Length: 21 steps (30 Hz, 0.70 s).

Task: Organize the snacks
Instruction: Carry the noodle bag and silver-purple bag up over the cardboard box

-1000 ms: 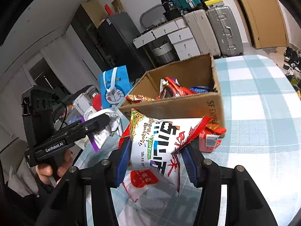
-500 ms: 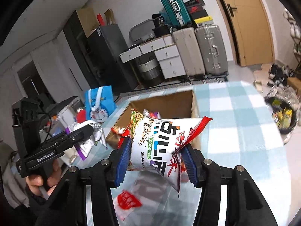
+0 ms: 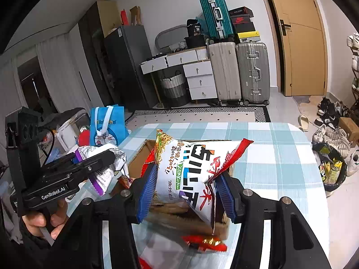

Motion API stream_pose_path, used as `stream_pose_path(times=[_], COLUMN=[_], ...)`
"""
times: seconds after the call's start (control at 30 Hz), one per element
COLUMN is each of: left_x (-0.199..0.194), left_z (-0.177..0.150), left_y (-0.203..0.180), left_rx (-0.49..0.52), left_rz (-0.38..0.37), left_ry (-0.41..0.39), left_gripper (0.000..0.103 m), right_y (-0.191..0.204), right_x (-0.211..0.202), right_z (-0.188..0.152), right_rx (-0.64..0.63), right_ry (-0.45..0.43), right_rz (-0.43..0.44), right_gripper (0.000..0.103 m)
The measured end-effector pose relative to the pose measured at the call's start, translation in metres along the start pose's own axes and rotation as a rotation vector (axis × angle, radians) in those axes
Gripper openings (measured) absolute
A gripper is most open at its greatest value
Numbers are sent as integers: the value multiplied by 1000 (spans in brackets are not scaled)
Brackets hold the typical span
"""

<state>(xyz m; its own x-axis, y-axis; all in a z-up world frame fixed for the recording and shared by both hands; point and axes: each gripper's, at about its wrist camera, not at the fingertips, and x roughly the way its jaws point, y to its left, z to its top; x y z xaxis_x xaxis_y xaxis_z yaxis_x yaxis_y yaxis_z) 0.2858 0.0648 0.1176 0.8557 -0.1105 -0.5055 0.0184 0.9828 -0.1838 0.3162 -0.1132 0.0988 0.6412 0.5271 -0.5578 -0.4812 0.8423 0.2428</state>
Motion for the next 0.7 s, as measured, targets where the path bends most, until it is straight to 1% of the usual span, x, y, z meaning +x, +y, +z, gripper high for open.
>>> stream_pose_path(times=[0.2, 0.4, 0.7], left_x=[26, 51, 82], left_z=[3, 2, -1], left_y=[-1, 1, 12], left_rx=[17, 31, 29], left_rz=[15, 44, 68], left_ry=[5, 17, 42], left_gripper=[49, 49, 49], right_y=[-9, -13, -12], right_x=[23, 43, 68], right_z=[4, 5, 4], right_rx=[-1, -32, -69], right_ry=[20, 35, 66], right_rz=[-32, -77, -102], right_gripper=[53, 53, 53])
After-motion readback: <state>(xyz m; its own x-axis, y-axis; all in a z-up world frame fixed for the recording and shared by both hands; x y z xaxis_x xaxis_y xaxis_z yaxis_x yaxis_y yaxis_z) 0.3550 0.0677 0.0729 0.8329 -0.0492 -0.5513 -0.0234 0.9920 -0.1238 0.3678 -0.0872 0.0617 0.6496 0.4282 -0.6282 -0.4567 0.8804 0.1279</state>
